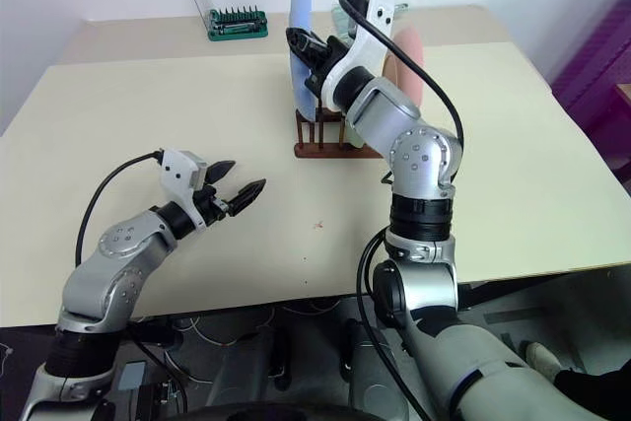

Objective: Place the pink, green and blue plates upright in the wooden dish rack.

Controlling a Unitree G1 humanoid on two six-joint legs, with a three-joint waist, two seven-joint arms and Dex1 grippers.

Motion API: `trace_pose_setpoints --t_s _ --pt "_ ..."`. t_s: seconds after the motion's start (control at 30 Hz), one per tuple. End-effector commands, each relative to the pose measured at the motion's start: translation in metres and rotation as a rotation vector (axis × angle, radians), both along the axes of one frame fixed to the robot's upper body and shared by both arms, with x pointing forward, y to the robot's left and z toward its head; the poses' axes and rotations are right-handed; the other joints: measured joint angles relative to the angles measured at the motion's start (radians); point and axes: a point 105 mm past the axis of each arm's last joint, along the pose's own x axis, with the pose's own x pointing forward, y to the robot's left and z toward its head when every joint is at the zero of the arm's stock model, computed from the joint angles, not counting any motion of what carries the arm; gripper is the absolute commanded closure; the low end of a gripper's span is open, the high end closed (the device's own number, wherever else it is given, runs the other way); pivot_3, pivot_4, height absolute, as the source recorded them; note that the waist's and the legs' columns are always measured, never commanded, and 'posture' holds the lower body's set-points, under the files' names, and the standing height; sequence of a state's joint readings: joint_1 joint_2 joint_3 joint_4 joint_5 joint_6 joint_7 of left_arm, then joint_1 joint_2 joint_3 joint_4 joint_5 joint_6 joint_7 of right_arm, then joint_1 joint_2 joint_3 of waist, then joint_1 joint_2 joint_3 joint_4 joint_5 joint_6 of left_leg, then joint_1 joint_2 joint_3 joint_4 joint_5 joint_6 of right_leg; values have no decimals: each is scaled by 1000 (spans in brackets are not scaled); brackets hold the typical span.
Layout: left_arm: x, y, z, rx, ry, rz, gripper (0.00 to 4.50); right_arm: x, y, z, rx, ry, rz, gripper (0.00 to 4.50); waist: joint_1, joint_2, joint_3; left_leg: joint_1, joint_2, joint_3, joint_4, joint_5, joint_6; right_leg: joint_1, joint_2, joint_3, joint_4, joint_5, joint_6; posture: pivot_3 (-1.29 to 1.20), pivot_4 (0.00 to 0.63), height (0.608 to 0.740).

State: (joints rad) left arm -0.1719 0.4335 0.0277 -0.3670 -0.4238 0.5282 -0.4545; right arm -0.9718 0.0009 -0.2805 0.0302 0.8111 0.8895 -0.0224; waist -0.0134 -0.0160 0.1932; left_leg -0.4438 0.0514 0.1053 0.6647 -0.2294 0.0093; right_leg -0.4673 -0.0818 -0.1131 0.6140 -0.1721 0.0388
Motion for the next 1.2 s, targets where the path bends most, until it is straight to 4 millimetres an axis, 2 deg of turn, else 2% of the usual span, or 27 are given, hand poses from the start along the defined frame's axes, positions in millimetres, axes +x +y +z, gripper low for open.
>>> trace_pose_setpoints --t_s 0.03,0.07,0.17,0.33,0.67,0.73,0.87,0.93,1.0,1.1,1.2 --pt "-5 -3 12 14 -43 -23 523 -3 5 20 20 -39 24 4500 0 0 0 0 0 0 0 0 0 0 0 0 0 0 0 0 150 730" --pt "-5 -4 12 13 -43 -24 523 -2 6 20 16 -36 24 4500 0 0 0 0 0 0 0 0 0 0 0 0 0 0 0 0 150 730" --pt "-5 -5 13 10 -44 -23 474 -2 8 22 13 -41 25 3479 0 0 0 0 0 0 0 0 0 0 0 0 0 0 0 0 150 730" --pt "-6 -7 14 3 -42 -28 474 -2 5 29 -47 -109 -18 963 0 0 0 0 0 0 0 0 0 0 0 0 0 -1 1 0 150 730" --pt "-5 -12 14 2 -40 -47 474 -4 -16 51 -252 -321 -111 963 0 0 0 0 0 -1 0 0 0 0 0 0 -1 -2 2 0 150 730" --pt "-3 -13 14 1 -39 -54 474 -17 -20 60 -378 -455 -97 963 3 1 1 0 0 0 0 0 0 0 0 0 -1 -2 3 0 150 730" --pt "-2 -14 13 5 -38 -62 474 -38 -26 63 -524 -622 -40 963 3 1 0 -1 0 -1 0 0 0 0 0 0 -1 -3 4 0 150 730" --pt "-1 -15 13 6 -39 -65 474 -56 -39 62 -566 -715 27 963 5 1 0 0 0 -1 0 0 0 0 0 0 -2 -3 4 0 150 730" --pt "1 -10 11 17 -38 -54 474 -76 -62 46 -695 -790 107 963 15 0 0 -1 0 -1 0 0 0 1 0 0 -2 -4 4 0 150 730" --pt "5 10 5 63 -40 6 474 -76 -124 12 -796 -625 67 963 29 0 0 0 -1 -1 0 -1 1 2 -1 0 -4 -6 3 0 150 730" --pt "10 26 2 85 -41 55 474 -78 -167 -15 -794 -479 14 963 27 1 1 0 -1 -1 0 -1 1 2 -1 0 -4 -6 2 0 150 730"
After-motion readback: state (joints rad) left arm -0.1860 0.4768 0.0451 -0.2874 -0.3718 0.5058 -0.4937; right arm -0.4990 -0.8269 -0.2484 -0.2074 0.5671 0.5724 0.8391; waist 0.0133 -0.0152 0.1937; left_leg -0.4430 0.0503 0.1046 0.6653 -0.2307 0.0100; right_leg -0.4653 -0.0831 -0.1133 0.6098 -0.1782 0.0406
